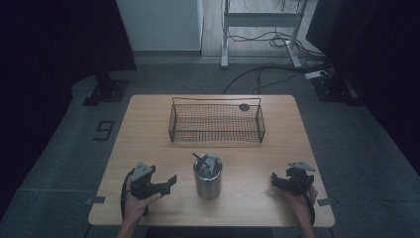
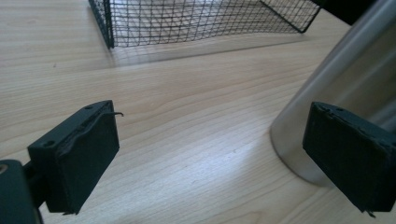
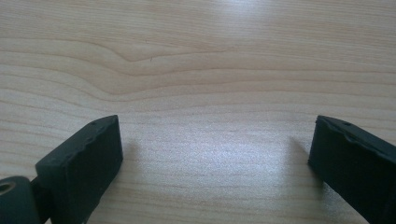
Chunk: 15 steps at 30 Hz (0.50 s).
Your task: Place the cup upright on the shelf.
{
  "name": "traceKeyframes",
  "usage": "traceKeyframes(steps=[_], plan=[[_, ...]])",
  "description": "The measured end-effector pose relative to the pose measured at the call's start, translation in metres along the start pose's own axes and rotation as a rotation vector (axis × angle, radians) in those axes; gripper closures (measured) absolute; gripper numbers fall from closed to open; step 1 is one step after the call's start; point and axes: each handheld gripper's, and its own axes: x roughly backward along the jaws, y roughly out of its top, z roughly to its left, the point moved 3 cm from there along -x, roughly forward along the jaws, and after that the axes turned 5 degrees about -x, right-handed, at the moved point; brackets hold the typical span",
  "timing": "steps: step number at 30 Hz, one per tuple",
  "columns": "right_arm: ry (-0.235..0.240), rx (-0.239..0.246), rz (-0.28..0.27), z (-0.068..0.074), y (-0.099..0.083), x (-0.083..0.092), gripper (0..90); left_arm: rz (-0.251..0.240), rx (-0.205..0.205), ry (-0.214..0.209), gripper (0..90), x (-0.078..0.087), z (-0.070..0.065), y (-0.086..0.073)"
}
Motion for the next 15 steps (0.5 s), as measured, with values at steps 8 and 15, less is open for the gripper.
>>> traceKeyframes(steps=[8,15], plan=[[-0.007,-0.006,-0.003,-0.001,0.000,0.000,3.0,-0.039,-0.018,-0.008,3.8,0.011,-0.010,0.009],[-0.009,-0.009,-0.003,-0.001,0.000,0.000,3.1,-0.044,-0.031,-0.041,3.6,0.014,-0.020,0.014]])
